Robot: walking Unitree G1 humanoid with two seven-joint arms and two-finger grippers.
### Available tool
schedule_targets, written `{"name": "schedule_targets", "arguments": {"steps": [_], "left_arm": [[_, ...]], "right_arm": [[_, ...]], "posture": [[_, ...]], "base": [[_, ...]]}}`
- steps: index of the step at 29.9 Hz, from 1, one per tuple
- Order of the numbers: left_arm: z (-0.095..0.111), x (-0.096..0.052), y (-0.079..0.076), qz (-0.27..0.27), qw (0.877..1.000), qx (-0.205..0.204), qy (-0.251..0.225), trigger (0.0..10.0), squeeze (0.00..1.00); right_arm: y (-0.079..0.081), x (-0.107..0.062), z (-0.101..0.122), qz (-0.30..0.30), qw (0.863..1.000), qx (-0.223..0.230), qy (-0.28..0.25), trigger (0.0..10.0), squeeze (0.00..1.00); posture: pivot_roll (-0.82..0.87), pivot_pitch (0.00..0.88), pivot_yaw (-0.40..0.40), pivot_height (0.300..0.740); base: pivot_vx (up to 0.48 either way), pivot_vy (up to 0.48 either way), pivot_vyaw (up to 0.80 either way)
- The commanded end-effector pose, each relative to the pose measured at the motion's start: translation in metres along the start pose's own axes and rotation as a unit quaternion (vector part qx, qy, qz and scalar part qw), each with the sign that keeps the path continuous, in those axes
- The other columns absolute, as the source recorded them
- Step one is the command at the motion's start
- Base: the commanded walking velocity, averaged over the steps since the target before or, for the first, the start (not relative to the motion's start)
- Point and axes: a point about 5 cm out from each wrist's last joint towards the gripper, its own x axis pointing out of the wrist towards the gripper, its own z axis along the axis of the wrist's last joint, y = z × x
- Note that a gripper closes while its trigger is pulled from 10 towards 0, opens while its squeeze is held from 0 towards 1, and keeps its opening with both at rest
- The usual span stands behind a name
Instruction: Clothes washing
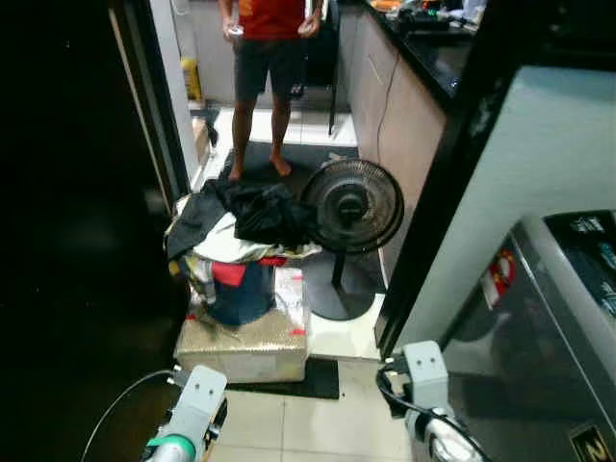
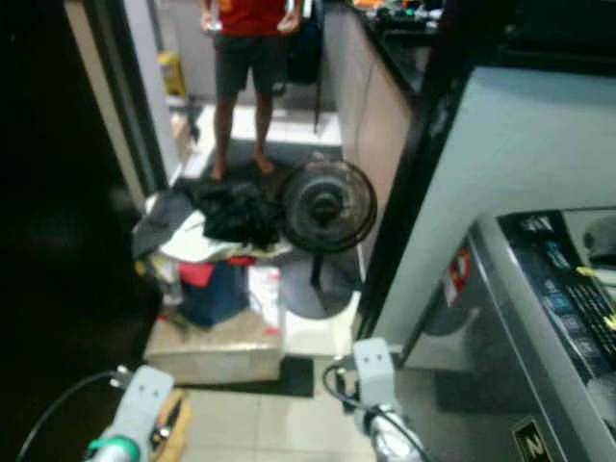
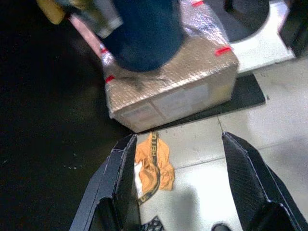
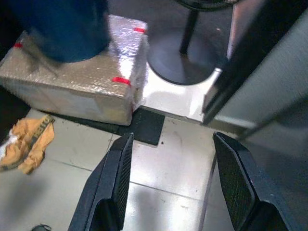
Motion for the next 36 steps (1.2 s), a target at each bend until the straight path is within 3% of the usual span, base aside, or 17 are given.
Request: {"name": "schedule_targets", "arguments": {"steps": [1,25,31,34,36], "left_arm": [[-0.005,-0.002,0.004,0.004,1.000,0.008,0.009,10.0,0.00],[-0.004,-0.001,0.003,0.006,1.000,0.006,0.002,10.0,0.00],[0.015,0.005,0.004,0.004,1.000,0.002,-0.031,10.0,0.00],[0.037,0.009,0.011,0.003,0.997,-0.003,-0.073,10.0,0.00],[0.037,0.009,0.011,0.003,0.997,-0.003,-0.073,10.0,0.00]], "right_arm": [[0.007,0.003,0.004,0.011,1.000,-0.006,-0.009,10.0,0.00],[0.006,0.002,0.007,0.011,1.000,0.010,-0.023,10.0,0.00],[0.006,0.004,0.013,0.010,0.999,0.008,-0.037,10.0,0.00],[0.006,0.010,0.037,0.017,0.995,0.014,-0.098,10.0,0.00],[0.006,0.010,0.037,0.017,0.995,0.014,-0.098,10.0,0.00]], "posture": [[0.03,0.018,-0.007,0.740],[0.02,0.025,-0.008,0.740],[0.03,0.023,-0.007,0.740],[0.02,0.025,-0.002,0.740],[0.02,0.025,-0.002,0.740]], "base": [[0.461,0.000,0.77],[0.461,0.000,0.06],[0.458,0.000,0.00],[0.458,0.000,0.00],[0.458,0.000,0.00]]}}
